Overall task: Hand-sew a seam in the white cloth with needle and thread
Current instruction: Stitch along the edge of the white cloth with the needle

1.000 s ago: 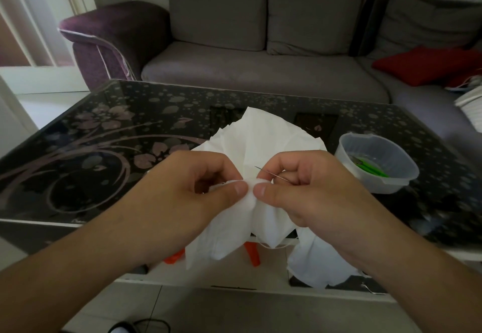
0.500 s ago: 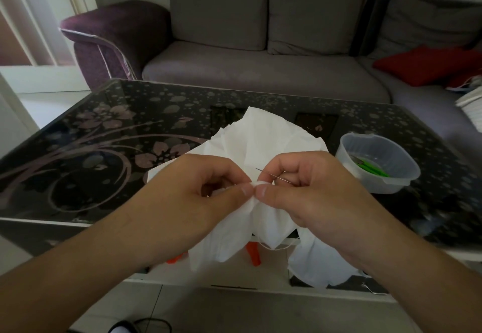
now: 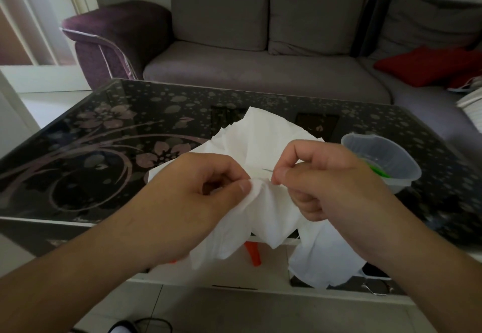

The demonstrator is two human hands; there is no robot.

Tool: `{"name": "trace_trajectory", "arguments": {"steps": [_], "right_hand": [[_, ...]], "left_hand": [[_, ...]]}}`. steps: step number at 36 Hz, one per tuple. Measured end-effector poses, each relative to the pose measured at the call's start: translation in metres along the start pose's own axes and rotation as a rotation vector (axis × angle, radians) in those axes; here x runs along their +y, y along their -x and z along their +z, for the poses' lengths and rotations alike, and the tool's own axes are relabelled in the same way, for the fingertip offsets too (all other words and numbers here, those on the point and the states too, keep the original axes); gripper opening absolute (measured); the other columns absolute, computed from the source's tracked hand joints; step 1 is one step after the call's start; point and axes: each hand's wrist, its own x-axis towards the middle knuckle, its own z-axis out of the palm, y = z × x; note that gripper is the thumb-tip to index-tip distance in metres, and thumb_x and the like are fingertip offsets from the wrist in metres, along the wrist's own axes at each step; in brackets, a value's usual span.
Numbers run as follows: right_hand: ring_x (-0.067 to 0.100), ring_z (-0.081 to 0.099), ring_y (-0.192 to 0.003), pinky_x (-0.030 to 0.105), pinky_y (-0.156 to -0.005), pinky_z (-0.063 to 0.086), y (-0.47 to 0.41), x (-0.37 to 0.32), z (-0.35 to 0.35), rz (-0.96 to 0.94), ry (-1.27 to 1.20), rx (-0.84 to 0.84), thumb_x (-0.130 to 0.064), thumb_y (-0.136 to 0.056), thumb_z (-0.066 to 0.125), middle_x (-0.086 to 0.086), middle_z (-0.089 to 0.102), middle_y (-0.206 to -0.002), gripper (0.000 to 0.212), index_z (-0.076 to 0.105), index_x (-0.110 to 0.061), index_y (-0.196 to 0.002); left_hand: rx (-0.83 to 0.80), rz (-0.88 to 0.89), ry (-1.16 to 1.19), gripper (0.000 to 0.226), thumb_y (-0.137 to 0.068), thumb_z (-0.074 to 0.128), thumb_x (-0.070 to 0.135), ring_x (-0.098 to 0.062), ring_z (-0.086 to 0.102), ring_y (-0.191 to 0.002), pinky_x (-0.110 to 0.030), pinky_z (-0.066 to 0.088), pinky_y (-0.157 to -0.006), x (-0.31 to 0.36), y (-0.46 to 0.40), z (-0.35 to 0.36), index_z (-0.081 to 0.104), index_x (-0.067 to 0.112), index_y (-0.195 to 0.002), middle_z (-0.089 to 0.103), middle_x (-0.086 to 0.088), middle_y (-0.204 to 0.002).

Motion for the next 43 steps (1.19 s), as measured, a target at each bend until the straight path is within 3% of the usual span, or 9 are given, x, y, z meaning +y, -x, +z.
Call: {"name": "trace_trajectory", "arguments": {"steps": [9,11,14,16,21,25,29,33,43], "right_hand": [[0.014,0.039,-0.047,0.021,-0.046,0.037,0.004,0.004,0.011,-0.142,0.159,0.037,-0.015,-0.093,0.069,0.009,0.048,-0.050,0.019,0.069,-0.014,-0.073],[0.019,0.042,-0.049,0.026,-0.050,0.042,0.005,0.005,0.011,-0.155,0.170,0.036,-0.013,-0.093,0.068,0.014,0.052,-0.053,0.019,0.069,-0.014,-0.073],[0.039,0.050,-0.058,0.041,-0.053,0.049,0.004,0.004,0.013,-0.170,0.194,0.055,-0.014,-0.092,0.068,0.022,0.057,-0.061,0.019,0.068,-0.015,-0.073],[0.041,0.056,-0.065,0.045,-0.057,0.051,0.004,0.004,0.013,-0.171,0.205,0.068,-0.015,-0.092,0.068,0.022,0.060,-0.063,0.018,0.069,-0.016,-0.074],[0.016,0.043,-0.047,0.026,-0.050,0.043,0.005,0.006,0.011,-0.154,0.220,0.065,-0.016,-0.092,0.069,0.015,0.054,-0.054,0.020,0.067,-0.015,-0.072],[0.014,0.044,-0.046,0.024,-0.049,0.045,0.005,0.007,0.013,-0.154,0.232,0.070,-0.022,-0.094,0.070,0.015,0.057,-0.055,0.016,0.066,-0.020,-0.078],[0.007,0.043,-0.043,0.014,-0.045,0.040,0.004,0.006,0.013,-0.146,0.227,0.080,-0.027,-0.095,0.070,0.003,0.053,-0.049,0.008,0.064,-0.033,-0.097],[0.008,0.041,-0.044,0.016,-0.045,0.037,0.004,0.003,0.012,-0.130,0.194,0.039,-0.025,-0.096,0.068,0.000,0.048,-0.048,0.020,0.065,-0.039,-0.110],[0.012,0.036,-0.047,0.022,-0.045,0.033,0.000,0.006,0.011,-0.081,0.123,-0.017,-0.021,-0.096,0.068,0.006,0.045,-0.053,0.010,0.072,-0.023,-0.087]], "left_hand": [[-0.008,0.031,-0.002,0.018,-0.097,0.059,0.038,-0.001,0.070,-0.080,-0.017,0.051,-0.068,0.000,0.001,0.000,0.076,0.035,-0.091,0.074,0.019,-0.085],[-0.009,0.031,0.012,0.018,-0.097,0.060,0.037,-0.001,0.069,-0.078,-0.017,0.051,-0.063,-0.001,0.001,0.000,0.076,0.035,-0.091,0.074,0.019,-0.084],[-0.012,0.042,0.016,0.017,-0.096,0.060,0.039,-0.001,0.070,-0.083,-0.021,0.053,-0.072,-0.002,0.001,0.000,0.076,0.036,-0.092,0.075,0.019,-0.088],[-0.019,0.049,0.021,0.018,-0.094,0.059,0.041,-0.002,0.070,-0.087,-0.025,0.055,-0.077,-0.002,0.000,0.000,0.076,0.036,-0.092,0.075,0.019,-0.090],[-0.022,0.064,0.020,0.018,-0.094,0.059,0.041,-0.003,0.071,-0.088,-0.027,0.057,-0.078,-0.001,0.000,0.000,0.076,0.036,-0.092,0.075,0.018,-0.091],[-0.022,0.066,0.033,0.017,-0.094,0.059,0.041,-0.003,0.071,-0.088,-0.022,0.055,-0.074,-0.001,0.000,0.000,0.076,0.036,-0.091,0.075,0.019,-0.090],[-0.024,0.072,0.030,0.016,-0.095,0.060,0.038,-0.003,0.071,-0.087,-0.019,0.054,-0.072,0.000,0.000,0.000,0.076,0.036,-0.092,0.075,0.019,-0.089],[-0.019,0.077,0.017,0.017,-0.094,0.059,0.039,-0.003,0.071,-0.088,-0.019,0.053,-0.073,0.000,0.000,0.000,0.075,0.037,-0.092,0.074,0.019,-0.090],[-0.014,0.091,-0.004,0.017,-0.093,0.060,0.040,-0.002,0.070,-0.086,-0.017,0.054,-0.070,0.001,0.000,-0.001,0.076,0.037,-0.091,0.074,0.021,-0.088]]}}
